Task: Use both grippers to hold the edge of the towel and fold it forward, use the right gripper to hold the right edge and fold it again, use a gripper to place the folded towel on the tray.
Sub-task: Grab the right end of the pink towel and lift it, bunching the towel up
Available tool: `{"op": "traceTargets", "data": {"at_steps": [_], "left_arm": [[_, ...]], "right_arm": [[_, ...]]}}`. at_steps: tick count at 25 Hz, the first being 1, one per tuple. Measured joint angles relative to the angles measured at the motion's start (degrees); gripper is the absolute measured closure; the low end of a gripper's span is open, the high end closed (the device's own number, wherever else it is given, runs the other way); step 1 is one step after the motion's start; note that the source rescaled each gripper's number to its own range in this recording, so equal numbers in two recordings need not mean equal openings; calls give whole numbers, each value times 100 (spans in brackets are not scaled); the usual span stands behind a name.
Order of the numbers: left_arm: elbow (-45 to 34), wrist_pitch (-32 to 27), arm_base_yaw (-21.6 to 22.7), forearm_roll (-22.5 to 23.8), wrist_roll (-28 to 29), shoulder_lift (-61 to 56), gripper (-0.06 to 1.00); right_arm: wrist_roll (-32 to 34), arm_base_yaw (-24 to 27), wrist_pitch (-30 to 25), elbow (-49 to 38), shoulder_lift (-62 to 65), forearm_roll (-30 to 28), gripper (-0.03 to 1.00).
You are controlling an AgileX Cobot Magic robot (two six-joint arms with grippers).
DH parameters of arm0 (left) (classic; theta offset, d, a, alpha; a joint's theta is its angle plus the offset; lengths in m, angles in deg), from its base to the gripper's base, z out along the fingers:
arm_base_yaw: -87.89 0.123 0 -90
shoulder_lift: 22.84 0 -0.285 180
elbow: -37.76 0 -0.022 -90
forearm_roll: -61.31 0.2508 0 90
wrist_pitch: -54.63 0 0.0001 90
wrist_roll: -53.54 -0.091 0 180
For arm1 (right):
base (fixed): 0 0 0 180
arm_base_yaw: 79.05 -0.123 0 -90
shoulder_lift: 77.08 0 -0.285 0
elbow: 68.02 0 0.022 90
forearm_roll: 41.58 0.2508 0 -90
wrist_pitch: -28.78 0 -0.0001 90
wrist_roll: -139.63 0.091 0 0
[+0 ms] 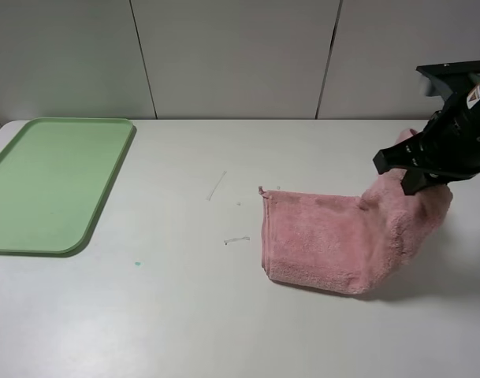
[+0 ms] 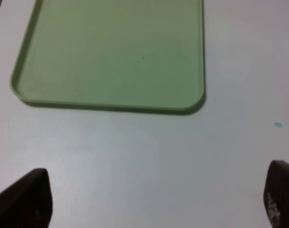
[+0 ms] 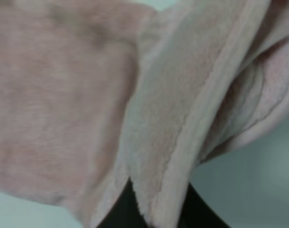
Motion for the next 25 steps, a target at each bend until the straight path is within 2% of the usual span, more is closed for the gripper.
{"op": "traceTargets", "data": {"at_steps": [12, 25], "left_arm": [[0, 0, 0, 0, 5, 0, 7], [0, 0, 0, 0, 5, 0, 7]], "right_arm": [[145, -1055, 836, 0, 0, 800, 91], [169, -1426, 1843, 0, -963, 1225, 91]]}}
